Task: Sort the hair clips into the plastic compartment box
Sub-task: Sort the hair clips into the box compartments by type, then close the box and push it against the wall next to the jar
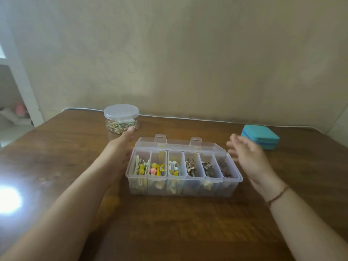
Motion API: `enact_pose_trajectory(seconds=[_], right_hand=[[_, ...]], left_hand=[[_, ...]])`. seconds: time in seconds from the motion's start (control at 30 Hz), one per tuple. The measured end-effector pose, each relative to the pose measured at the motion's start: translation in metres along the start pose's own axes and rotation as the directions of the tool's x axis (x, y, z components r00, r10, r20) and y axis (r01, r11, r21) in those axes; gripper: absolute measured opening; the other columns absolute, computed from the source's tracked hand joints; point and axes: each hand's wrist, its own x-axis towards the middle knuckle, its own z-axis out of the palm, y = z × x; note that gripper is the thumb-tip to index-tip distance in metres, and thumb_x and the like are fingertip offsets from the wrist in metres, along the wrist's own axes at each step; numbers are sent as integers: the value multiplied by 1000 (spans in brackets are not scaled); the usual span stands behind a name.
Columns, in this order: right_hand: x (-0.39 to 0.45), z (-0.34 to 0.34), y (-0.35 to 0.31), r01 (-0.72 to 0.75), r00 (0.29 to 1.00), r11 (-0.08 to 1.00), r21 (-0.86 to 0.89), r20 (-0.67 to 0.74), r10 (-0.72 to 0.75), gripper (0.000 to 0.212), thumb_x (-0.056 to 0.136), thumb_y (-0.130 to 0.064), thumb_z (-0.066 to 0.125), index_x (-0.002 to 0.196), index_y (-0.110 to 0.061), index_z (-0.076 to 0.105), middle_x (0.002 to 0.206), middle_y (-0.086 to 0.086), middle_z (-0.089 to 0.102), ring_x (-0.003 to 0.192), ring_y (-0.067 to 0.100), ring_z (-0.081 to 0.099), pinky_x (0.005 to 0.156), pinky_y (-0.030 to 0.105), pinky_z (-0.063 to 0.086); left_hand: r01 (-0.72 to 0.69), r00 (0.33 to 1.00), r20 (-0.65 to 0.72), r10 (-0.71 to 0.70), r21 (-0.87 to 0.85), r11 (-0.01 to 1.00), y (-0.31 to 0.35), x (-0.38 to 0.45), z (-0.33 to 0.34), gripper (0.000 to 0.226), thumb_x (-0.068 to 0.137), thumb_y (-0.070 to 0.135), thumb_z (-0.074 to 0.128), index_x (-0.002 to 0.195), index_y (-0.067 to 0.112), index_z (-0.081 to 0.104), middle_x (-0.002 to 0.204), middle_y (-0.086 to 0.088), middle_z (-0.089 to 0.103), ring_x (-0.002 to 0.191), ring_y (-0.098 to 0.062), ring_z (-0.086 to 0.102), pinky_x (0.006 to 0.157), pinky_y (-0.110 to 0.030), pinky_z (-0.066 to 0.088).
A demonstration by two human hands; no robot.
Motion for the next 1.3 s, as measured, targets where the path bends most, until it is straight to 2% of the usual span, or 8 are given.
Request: enact_pose_trajectory(seconds=[0.1, 0.23, 0.4, 0.5, 0.6, 0.93, 1.07, 1.3], right_hand=[[1, 2, 5, -265, 937, 919, 291, 302, 175, 53, 93, -61, 36, 119, -20, 57, 115, -3, 68, 115, 18, 58, 101, 45, 44], [0, -14, -6, -166, 964, 774, 612, 264, -3, 71, 90, -69, 28, 135, -20, 50, 118, 8, 69, 116, 24, 58, 102, 49, 38], [-20, -27, -9, 316, 916, 944, 93, 228, -329, 66, 85, -74, 30, 73, -25, 73, 88, 2, 72, 99, 20, 63, 96, 43, 42], [-27, -31, -16, 536, 812, 777, -330, 455, -366, 53, 67, -85, 47, 77, -35, 62, 98, -18, 59, 108, 8, 52, 94, 40, 45], [-34, -27, -25, 525, 779, 704, -479, 604, -170, 57, 59, -82, 58, 93, -38, 48, 109, -33, 35, 121, -1, 31, 99, 35, 42], [-40, -10, -28, 497, 856, 561, -662, 478, -195, 34, 80, -60, 61, 92, -44, 33, 120, -22, 25, 111, 0, 36, 79, 20, 44], [-31, -2, -7, 538, 835, 462, -705, 372, -405, 30, 85, -54, 58, 104, -48, 35, 127, -21, 36, 126, 3, 33, 102, 26, 39], [-24, 9, -4, 327, 945, 733, -597, 227, -236, 33, 84, -44, 66, 95, -53, 36, 128, -27, 14, 115, -5, 34, 84, 12, 37]], left_hand=[[-73, 996, 45, 80, -137, 988, -1, 0, 2, 47, 97, 56, 38, 115, 20, 62, 108, -5, 72, 96, -21, 65, 77, -39, 46], [-210, 962, 106, 253, -307, 928, 2, 4, -8, 63, 95, 63, 28, 114, 15, 66, 117, -8, 70, 100, -22, 61, 85, -39, 41], [-569, 793, 288, 538, 33, 822, 5, 1, -15, 53, 84, 54, 51, 52, 14, 65, 81, -4, 69, 90, -20, 61, 85, -39, 40], [-794, 608, 568, 555, 447, 412, 2, -4, -15, 35, 71, 60, 69, 71, 25, 61, 93, 5, 61, 101, -15, 53, 88, -28, 39], [-846, 504, 680, 533, 512, 146, 0, -7, -13, 51, 60, 68, 79, 79, 32, 48, 102, 19, 49, 111, -15, 41, 90, -16, 35], [-780, 547, 595, 589, 618, 99, -10, -2, -5, 46, 60, 66, 71, 86, 41, 42, 114, 30, 43, 121, -6, 37, 93, -23, 38], [-689, 451, 511, 732, 721, -79, -21, 8, 5, 40, 72, 65, 61, 101, 40, 52, 117, 21, 53, 115, -14, 49, 94, -30, 37], [-626, 444, 364, 819, 779, -7, -33, 21, 17, 66, 43, 43, 91, 97, 45, 53, 106, 20, 47, 96, -17, 41, 56, -32, 55]])
